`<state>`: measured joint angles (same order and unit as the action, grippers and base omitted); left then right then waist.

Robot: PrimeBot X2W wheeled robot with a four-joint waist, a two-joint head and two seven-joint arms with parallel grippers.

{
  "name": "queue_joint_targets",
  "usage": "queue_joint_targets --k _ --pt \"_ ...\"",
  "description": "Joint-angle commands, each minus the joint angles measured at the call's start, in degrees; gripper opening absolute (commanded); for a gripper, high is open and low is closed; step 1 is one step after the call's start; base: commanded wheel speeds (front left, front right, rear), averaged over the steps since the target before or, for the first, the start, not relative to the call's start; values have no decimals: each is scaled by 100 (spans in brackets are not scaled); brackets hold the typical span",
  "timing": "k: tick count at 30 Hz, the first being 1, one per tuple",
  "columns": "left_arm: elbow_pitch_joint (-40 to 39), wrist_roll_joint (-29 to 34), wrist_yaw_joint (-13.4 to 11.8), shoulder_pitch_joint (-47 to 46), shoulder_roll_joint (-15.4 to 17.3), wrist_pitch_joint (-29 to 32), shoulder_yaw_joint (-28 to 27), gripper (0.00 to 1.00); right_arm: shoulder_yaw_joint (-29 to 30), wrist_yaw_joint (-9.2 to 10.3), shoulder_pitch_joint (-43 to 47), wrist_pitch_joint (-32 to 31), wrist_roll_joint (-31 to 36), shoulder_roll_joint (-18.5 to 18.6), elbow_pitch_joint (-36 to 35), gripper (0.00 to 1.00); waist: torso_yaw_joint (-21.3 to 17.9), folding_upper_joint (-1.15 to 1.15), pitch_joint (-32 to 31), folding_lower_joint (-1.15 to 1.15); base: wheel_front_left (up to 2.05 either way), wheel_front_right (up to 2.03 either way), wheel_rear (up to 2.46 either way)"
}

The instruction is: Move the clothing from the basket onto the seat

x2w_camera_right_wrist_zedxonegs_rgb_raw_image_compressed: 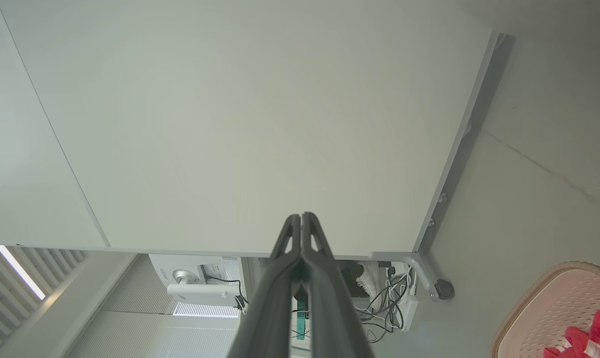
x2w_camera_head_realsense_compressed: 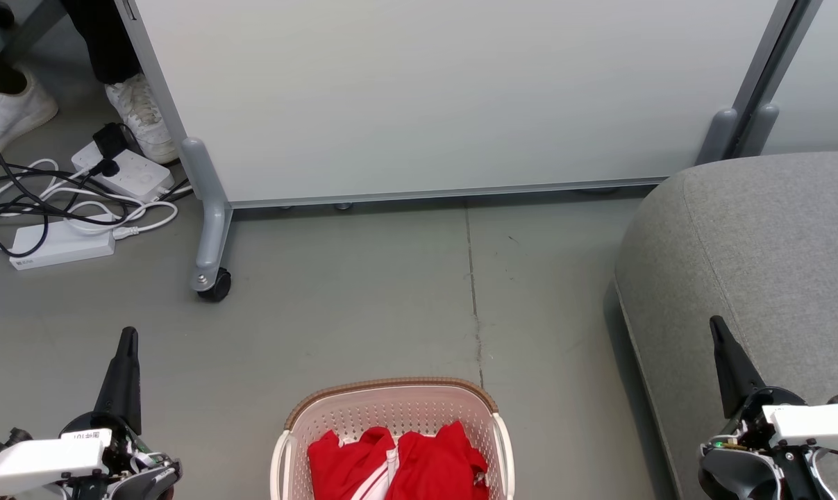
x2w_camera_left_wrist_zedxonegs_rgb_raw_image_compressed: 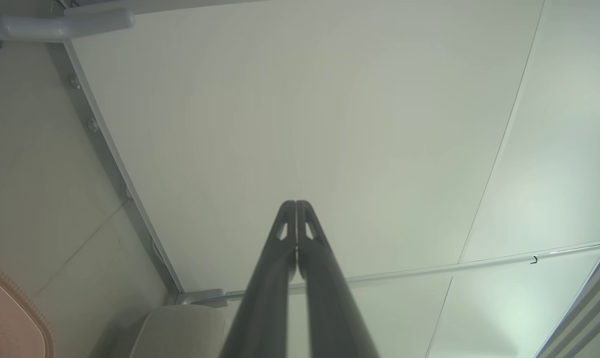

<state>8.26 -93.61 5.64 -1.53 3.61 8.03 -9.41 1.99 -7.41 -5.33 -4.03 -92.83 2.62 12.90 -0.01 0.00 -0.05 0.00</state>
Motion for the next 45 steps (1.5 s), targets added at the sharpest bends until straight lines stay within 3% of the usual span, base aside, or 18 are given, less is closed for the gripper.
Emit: queue_joint_targets --k 1,2,23,34,45 --pt "-7 17 -7 -103 26 7 -27 0 18 -15 -29 -14 -17 52 1 0 0 0 0 0 0 0 0" --pt "14 0 1 10 -6 0 2 100 -1 0 7 0 0 -4 16 100 0 0 0 0 0 0 0" --pt "54 504 43 92 -101 -497 15 100 100 8 107 413 697 -49 -10 100 -15 0 -25 0 0 0 0" --pt "-152 1294 69 -27 -93 -806 -167 100 310 4 -46 669 2139 -33 -499 100 -29 0 -36 0 0 0 0" --pt "-683 2374 90 -84 -88 -1054 -94 100 130 1 -130 877 3923 7 -1219 100 -23 0 -24 0 0 0 0"
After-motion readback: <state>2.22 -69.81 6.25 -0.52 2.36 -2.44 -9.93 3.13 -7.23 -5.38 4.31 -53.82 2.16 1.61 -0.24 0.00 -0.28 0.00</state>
